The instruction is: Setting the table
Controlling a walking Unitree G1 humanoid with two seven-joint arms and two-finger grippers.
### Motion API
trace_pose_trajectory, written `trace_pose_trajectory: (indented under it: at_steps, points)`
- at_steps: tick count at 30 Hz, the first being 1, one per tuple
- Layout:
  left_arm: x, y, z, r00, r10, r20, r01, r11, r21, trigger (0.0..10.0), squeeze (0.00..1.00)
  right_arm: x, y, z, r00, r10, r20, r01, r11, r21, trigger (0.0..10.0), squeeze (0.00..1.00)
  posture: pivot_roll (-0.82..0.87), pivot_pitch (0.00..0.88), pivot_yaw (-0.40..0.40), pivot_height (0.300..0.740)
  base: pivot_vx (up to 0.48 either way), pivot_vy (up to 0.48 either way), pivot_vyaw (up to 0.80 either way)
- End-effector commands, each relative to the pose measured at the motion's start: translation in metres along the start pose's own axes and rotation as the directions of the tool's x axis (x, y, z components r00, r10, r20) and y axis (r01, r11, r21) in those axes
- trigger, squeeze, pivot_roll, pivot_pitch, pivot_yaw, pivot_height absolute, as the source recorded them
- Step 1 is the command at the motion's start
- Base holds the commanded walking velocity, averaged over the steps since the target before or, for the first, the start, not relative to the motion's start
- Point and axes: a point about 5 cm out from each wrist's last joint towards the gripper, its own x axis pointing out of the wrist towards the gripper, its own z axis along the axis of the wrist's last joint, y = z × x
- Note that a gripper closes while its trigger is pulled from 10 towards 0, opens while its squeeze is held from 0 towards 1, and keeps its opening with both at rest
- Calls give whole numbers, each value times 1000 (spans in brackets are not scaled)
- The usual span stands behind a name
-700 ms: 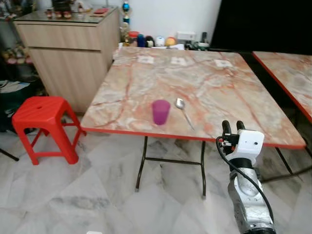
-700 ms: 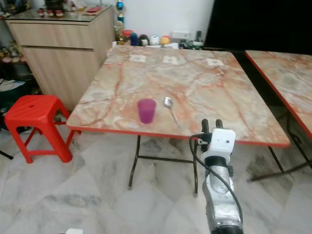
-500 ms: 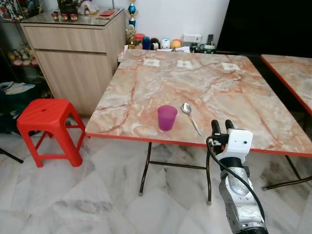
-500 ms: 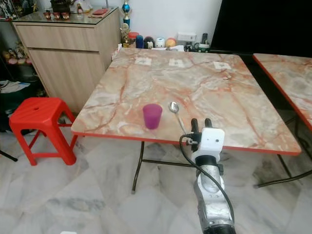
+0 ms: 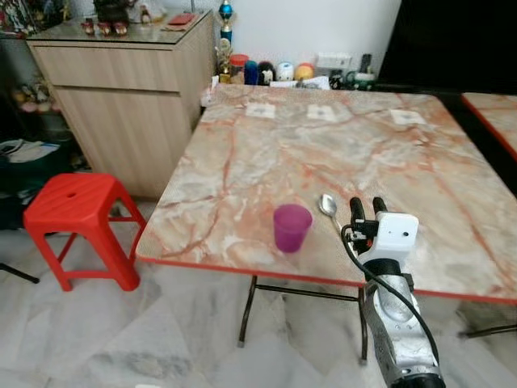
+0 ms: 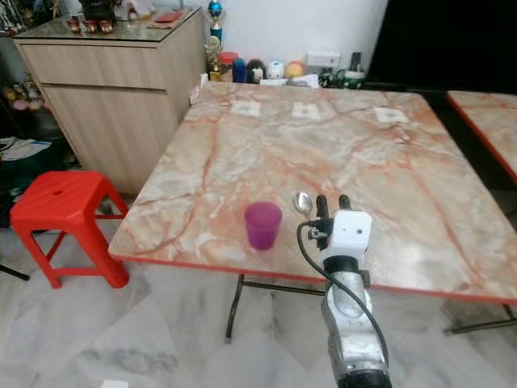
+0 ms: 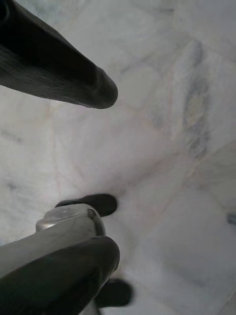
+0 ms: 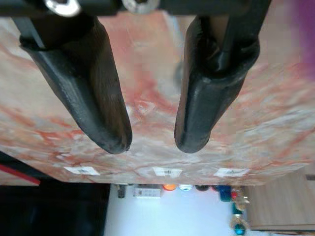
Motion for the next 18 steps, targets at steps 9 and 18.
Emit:
trace_pose_trajectory:
  at_steps: [9,18]
  points:
    - [-1,-7,-5,1000,-21,-15,21,1000,2,10000,0,1,-17,-10,998,-16,-55,14,999,-29,10000,0,10,44,-2,740,67,0,0]
    - [-1,-8,-6,999,-29,-22,29,1000,10,10000,0,9,-9,-36,961,93,-261,-107,993,-40,10000,1000,16,33,6,740,0,0,0]
